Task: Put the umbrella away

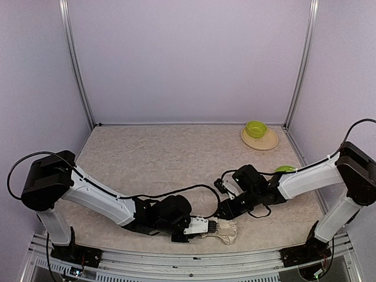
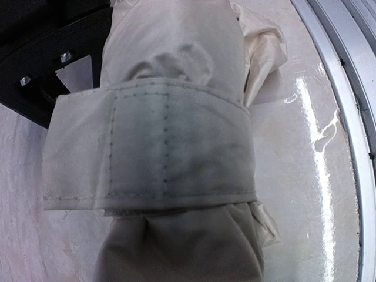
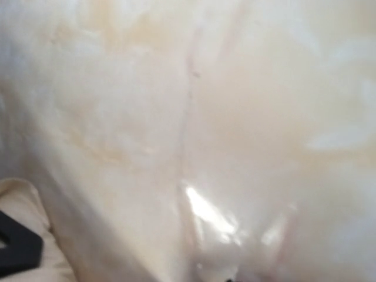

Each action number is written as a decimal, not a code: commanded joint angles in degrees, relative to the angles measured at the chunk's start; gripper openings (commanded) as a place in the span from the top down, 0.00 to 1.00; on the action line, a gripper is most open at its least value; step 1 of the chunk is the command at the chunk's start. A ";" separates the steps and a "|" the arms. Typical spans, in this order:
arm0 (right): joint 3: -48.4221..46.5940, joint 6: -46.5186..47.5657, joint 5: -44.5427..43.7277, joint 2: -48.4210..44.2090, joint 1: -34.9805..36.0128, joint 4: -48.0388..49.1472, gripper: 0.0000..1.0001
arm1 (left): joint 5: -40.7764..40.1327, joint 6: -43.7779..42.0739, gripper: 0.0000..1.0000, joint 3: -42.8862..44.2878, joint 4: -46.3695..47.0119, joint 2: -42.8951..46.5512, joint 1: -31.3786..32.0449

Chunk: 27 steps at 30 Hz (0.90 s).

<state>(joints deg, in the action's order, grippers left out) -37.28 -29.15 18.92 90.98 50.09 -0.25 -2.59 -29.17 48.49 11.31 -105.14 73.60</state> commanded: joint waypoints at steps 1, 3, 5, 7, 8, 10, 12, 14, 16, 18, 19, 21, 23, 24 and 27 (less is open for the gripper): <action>1.22 1.05 -3.76 -3.17 -0.33 -9.07 0.73 | 0.33 0.74 1.00 -2.19 -4.69 -0.09 -1.56; 0.98 3.96 -2.61 -6.71 -0.40 -9.29 0.72 | 5.07 2.51 1.00 -1.68 -5.40 0.62 -2.96; 0.79 6.97 -2.57 -11.69 -0.41 -9.69 0.70 | 8.31 5.21 1.00 -1.14 -5.84 1.35 -4.82; 0.98 9.55 -3.77 -17.95 -0.44 -10.13 0.67 | 9.63 7.45 1.00 -1.17 -5.78 2.55 -6.43; 1.24 10.03 -4.66 -21.44 -0.62 -10.12 0.65 | 10.19 8.59 1.00 -1.27 -5.72 3.45 -7.21; 2.26 9.86 -6.22 -28.06 -1.75 -10.06 0.58 | 11.60 11.35 1.00 -1.70 -5.12 5.58 -8.83; 3.57 9.12 -6.77 -34.09 -3.36 -9.14 0.49 | 12.81 15.13 1.00 -3.37 -2.65 8.83 -10.41; 5.03 8.33 -7.48 -40.00 -4.03 -6.38 0.42 | 15.15 18.23 1.00 -5.51 1.49 13.12 -12.08; 7.10 7.00 -7.49 -46.00 -4.08 -0.44 0.26 | 18.76 20.66 1.00 -6.88 6.78 17.96 -13.46; 9.46 6.44 -4.92 -49.52 -3.99 7.65 0.02 | 20.33 22.90 1.00 -6.61 9.85 21.66 -14.03; 10.09 6.32 -3.58 -50.38 -3.95 11.04 0.00 | 20.19 23.80 1.00 -5.88 10.69 23.11 -14.21; 9.90 6.59 -0.55 -50.35 -3.75 15.56 0.00 | 18.78 26.19 1.00 -4.40 12.36 26.15 -14.40; 8.45 7.19 2.85 -48.56 -3.06 19.65 0.00 | 18.81 28.31 1.00 -3.79 15.42 29.64 -14.45; 7.84 7.25 3.79 -47.35 -2.61 22.08 0.00 | 19.22 29.28 1.00 -3.68 17.16 30.48 -14.45; 5.24 8.98 5.58 -43.21 -0.21 29.16 0.00 | 20.92 31.98 1.00 -2.95 20.80 33.14 -14.29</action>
<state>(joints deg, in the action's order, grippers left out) -28.49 -21.96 19.53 43.68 47.27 15.90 15.16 -2.81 42.74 21.15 -75.81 59.53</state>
